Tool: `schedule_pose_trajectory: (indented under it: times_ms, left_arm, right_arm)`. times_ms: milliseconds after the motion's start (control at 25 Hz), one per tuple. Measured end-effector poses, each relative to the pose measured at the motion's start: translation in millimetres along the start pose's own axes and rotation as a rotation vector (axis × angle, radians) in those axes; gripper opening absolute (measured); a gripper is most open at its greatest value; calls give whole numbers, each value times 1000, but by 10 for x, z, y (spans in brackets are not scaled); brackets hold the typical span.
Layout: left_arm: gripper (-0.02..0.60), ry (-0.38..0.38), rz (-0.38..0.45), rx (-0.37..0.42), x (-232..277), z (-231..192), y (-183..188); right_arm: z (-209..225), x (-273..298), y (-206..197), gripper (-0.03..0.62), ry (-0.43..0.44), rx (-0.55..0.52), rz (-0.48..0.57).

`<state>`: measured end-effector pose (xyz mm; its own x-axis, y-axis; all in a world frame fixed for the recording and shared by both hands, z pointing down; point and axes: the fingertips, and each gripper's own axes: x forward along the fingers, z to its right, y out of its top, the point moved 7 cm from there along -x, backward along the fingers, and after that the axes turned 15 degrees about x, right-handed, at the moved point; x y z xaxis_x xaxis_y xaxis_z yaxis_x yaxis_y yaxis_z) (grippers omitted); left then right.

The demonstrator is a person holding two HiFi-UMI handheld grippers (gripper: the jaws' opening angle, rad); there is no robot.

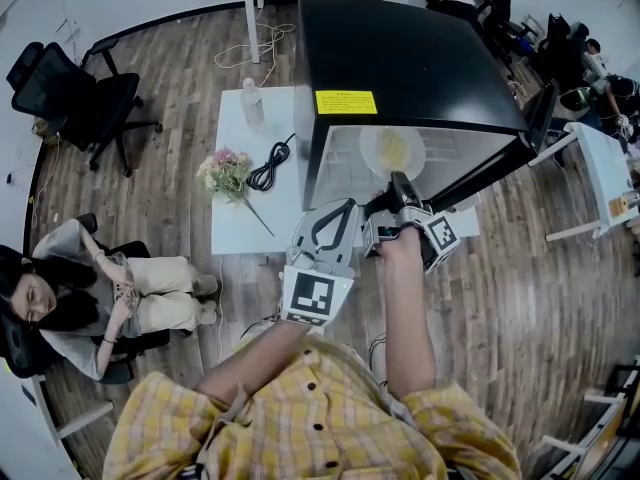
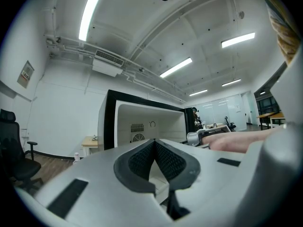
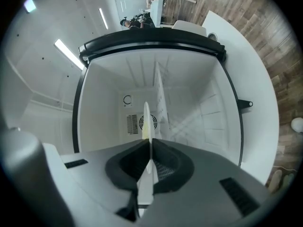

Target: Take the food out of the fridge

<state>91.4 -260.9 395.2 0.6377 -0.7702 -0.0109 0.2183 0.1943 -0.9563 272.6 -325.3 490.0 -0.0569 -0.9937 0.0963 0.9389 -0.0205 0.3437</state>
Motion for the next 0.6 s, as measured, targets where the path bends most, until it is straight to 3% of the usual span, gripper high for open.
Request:
schedule_pose_trajectory:
  times_ms: [600]
  left_arm:
    - [8,5,9,2,-166,44,70]
  right_arm:
    - [-100,-568,-283,18,34,-9,-49]
